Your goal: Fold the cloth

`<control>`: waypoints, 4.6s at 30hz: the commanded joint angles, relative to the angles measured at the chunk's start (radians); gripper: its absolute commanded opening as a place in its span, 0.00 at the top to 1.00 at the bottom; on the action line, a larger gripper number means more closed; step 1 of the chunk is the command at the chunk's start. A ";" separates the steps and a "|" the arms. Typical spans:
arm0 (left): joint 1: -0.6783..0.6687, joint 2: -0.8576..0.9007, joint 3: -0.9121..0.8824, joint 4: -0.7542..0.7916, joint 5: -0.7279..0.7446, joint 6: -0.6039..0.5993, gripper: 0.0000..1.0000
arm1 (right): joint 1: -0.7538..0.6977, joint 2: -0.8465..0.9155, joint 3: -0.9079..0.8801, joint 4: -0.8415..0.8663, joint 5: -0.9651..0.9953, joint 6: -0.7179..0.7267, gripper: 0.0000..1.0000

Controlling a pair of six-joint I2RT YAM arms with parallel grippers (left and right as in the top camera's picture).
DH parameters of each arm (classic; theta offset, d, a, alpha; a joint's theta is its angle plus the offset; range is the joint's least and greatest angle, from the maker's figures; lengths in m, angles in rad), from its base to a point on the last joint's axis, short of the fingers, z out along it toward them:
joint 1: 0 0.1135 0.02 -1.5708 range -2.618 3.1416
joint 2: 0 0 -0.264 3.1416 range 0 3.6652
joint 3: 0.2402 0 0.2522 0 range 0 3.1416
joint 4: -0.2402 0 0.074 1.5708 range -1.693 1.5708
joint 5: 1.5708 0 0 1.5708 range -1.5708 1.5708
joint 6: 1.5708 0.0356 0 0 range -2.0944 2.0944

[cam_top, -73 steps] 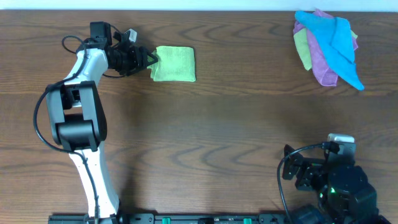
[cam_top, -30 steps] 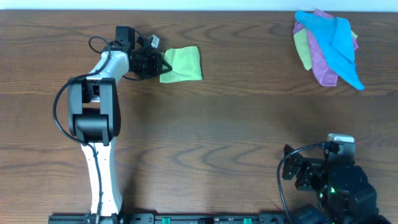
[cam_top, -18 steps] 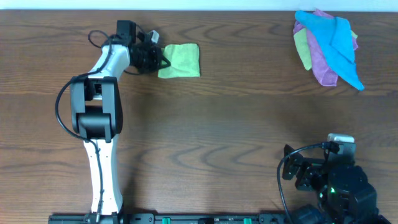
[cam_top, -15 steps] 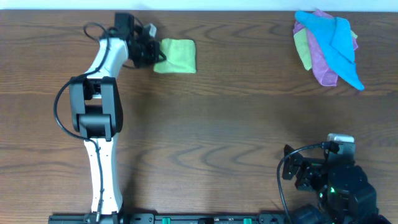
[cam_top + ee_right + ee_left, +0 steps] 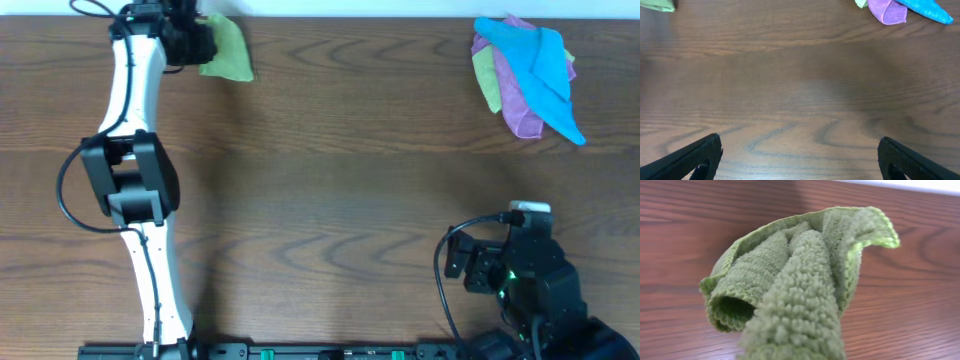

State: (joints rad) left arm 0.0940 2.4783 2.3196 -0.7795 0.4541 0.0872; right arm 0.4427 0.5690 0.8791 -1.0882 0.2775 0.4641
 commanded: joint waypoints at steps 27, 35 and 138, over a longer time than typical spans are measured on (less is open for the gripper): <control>0.154 0.010 0.013 0.082 -0.072 0.250 0.95 | 0.006 0.010 -0.008 0.030 0.002 0.030 0.01; 0.167 0.087 0.013 0.084 -0.064 0.238 0.94 | 0.006 0.012 -0.008 0.030 0.002 0.037 0.01; 0.250 0.331 0.056 0.677 0.285 -0.693 0.25 | 0.006 0.013 -0.008 0.047 -0.046 0.037 0.01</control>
State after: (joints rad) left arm 0.3393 2.7945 2.3753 -0.1024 0.8150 -0.5953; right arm 0.4427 0.5808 0.8787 -1.0443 0.2321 0.5110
